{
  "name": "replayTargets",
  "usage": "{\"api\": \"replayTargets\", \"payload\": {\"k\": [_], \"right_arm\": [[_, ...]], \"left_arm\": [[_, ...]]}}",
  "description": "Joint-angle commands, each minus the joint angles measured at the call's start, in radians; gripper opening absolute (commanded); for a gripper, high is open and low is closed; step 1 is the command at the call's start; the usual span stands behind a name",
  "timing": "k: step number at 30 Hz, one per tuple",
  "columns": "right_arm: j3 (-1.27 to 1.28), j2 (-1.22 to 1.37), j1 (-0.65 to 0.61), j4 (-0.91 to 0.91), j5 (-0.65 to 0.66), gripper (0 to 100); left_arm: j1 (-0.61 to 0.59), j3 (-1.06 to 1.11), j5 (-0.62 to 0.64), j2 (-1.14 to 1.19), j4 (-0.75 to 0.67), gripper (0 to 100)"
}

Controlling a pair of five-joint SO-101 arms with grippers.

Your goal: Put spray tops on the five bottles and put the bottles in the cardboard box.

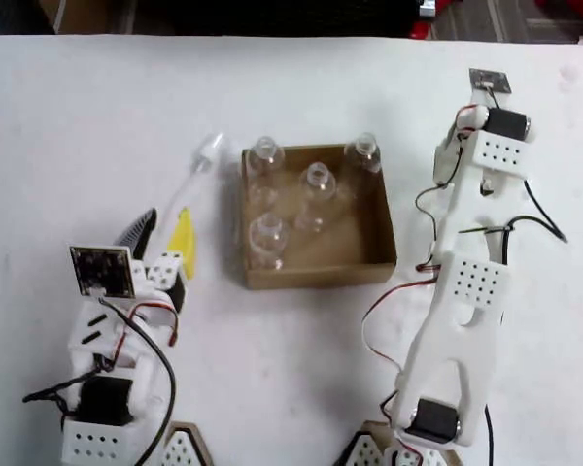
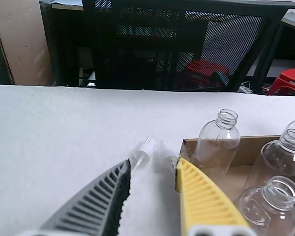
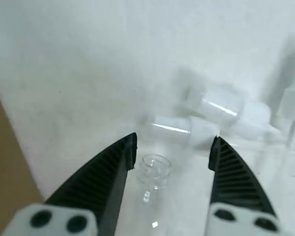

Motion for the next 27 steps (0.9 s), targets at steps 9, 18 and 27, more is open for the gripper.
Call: {"api": "replayTargets", "payload": {"k": [9, 18, 27], "right_arm": [[-0.048, 0.038, 0.013, 0.025, 0.011, 1.9], [-0.037, -0.056, 0.016, 0.030, 0.015, 1.6], [0.173, -0.216, 0.008, 0.033, 0.017, 25.1]], "left_arm": [[0.015, -0.005, 0.003, -0.015, -0.025, 14], [0.015, -0.005, 0.003, -0.015, -0.025, 14], [0.015, -0.006, 0.003, -0.015, -0.025, 14]]}}
